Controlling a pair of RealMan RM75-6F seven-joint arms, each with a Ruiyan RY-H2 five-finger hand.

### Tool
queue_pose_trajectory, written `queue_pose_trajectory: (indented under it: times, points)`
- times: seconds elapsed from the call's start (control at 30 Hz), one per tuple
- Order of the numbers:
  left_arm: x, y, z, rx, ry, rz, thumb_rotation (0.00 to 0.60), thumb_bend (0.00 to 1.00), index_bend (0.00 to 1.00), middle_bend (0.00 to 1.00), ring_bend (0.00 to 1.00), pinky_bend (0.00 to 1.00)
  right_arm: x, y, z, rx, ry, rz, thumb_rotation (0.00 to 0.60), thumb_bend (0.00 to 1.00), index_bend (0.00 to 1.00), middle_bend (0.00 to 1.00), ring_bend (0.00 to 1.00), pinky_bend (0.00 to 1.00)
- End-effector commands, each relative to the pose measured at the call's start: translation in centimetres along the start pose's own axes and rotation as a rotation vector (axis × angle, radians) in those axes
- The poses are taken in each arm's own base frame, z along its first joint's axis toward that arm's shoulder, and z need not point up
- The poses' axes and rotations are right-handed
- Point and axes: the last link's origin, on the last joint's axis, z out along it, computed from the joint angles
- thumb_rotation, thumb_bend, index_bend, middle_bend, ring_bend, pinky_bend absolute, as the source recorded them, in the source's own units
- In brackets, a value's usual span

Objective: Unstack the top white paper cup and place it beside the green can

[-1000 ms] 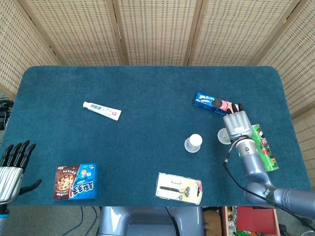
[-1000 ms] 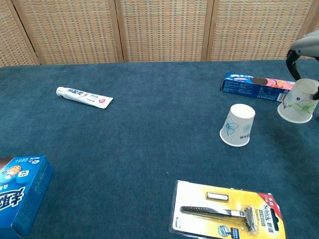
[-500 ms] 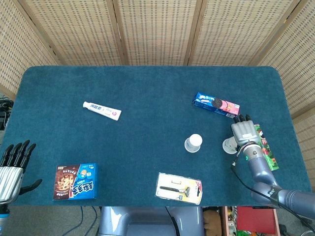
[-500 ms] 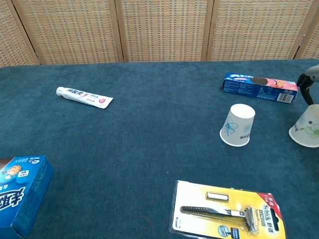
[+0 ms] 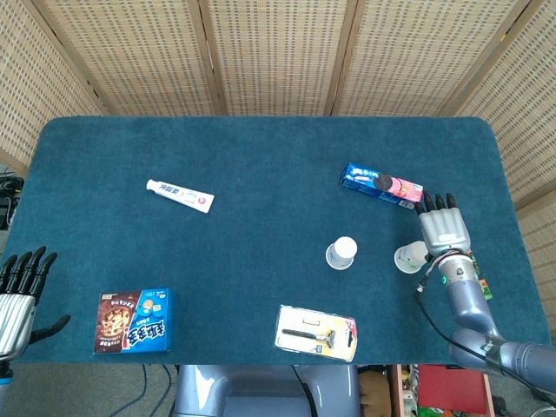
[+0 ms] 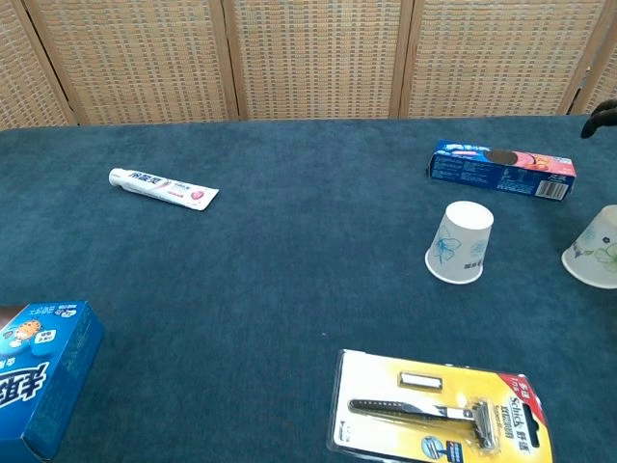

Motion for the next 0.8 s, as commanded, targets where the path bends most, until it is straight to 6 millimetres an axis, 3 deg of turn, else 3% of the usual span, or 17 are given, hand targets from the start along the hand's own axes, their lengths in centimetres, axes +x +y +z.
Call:
queue_pose_trajectory:
  times: [0.03, 0.1, 0.27, 0.53, 0.8]
  points:
    - [0.0, -0.1, 0.1, 0.007, 0.001, -0.002, 0.6, 0.0, 0.0, 0.0, 0.0, 0.0, 0.4, 0.5, -3.7, 0.057, 0.103, 0.123, 0.6, 0.29, 0.09, 0.0, 0.0, 0.0]
    - [-0.1, -0.2, 0.1, 0.013, 0.0, -0.004, 0.6, 0.0, 0.0, 0.0, 0.0, 0.0, -0.4, 0.5, -5.7, 0.1, 0.145, 0.173, 0.6, 0.29, 0.09, 0.0, 0.0, 0.0]
    - [-0.1, -0.4, 0.0, 0.016, 0.0, -0.004, 0.6, 0.0, 0.0, 0.0, 0.0, 0.0, -4.7, -0.1, -10.1, 0.207, 0.223, 0.266, 0.6, 0.28, 0.06, 0.0, 0.0, 0.0]
    - [0.0, -0.3, 0.3, 0.015, 0.011, -0.014, 0.6, 0.0, 0.0, 0.0, 0.0, 0.0, -8.1, -0.2, -12.4, 0.233, 0.313, 0.348, 0.6, 0.28, 0.02, 0.0, 0.0, 0.0]
    - [-0.3, -0.2, 0.5, 0.012, 0.0, -0.009, 0.6, 0.0, 0.0, 0.0, 0.0, 0.0, -9.2, 0.8, -13.6, 0.213, 0.355, 0.38, 0.6, 0.28, 0.02, 0.0, 0.0, 0.0]
